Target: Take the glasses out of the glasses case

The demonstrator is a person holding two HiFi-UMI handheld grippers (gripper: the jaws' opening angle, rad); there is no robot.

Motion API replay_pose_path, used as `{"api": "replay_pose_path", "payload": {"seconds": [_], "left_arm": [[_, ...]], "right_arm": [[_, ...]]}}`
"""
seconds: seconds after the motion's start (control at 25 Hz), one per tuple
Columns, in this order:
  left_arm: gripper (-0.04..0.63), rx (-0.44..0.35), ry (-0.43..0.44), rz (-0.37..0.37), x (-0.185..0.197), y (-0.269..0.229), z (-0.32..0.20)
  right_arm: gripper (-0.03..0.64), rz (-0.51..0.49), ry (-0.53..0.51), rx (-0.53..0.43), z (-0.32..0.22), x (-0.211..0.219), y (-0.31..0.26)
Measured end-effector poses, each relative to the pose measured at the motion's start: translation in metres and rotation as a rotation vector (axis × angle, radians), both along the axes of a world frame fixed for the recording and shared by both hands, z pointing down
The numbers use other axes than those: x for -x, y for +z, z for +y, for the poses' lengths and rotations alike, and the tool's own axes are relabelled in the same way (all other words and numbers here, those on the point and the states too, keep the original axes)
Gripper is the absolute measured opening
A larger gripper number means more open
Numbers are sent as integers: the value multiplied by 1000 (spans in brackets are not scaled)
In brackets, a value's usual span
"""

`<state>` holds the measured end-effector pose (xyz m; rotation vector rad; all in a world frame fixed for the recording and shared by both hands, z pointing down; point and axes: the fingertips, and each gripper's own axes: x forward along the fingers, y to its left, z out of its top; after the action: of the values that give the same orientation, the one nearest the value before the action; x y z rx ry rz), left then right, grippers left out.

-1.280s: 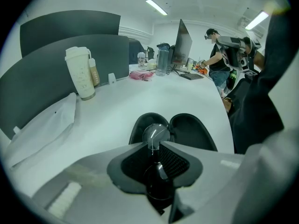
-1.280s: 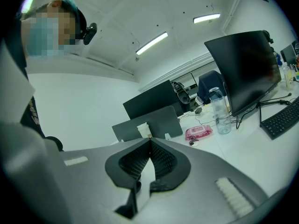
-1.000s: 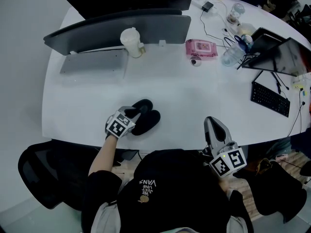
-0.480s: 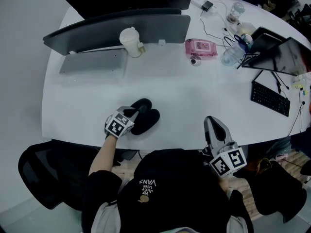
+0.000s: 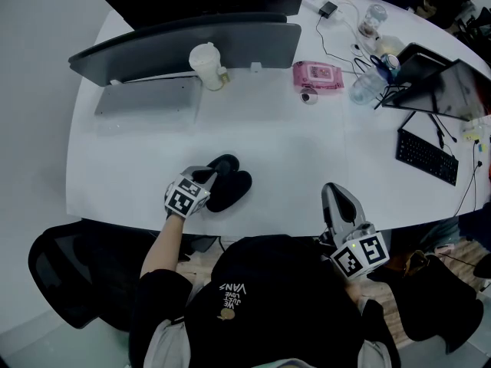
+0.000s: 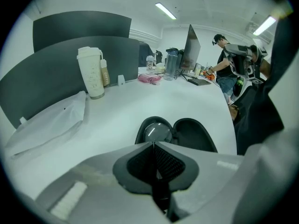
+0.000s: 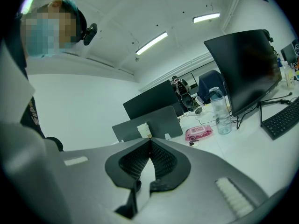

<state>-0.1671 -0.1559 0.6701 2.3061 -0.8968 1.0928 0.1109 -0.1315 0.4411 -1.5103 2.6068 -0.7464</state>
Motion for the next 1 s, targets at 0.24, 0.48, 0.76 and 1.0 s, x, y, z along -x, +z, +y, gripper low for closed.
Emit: {"api": "replay_pose_path", "payload": {"seconds": [0.24,0.48,0.76,1.0], "left_arm": [[8,-25,-13,8,1,-9,-1],[8,-54,-36,30,-2,-22,-3],[8,-103,-53,53,-7,-44,-6],[8,-162,-61,81,-13,-70,-7]], "right_arm": [[-2,-7,-11,-1,-1,2,0],[-2,-15,-31,-2,-1,5,-1],[-2,-26,-50,-5,-1,8,-3],[-2,-45,-69,-14,0,11,-4]]}}
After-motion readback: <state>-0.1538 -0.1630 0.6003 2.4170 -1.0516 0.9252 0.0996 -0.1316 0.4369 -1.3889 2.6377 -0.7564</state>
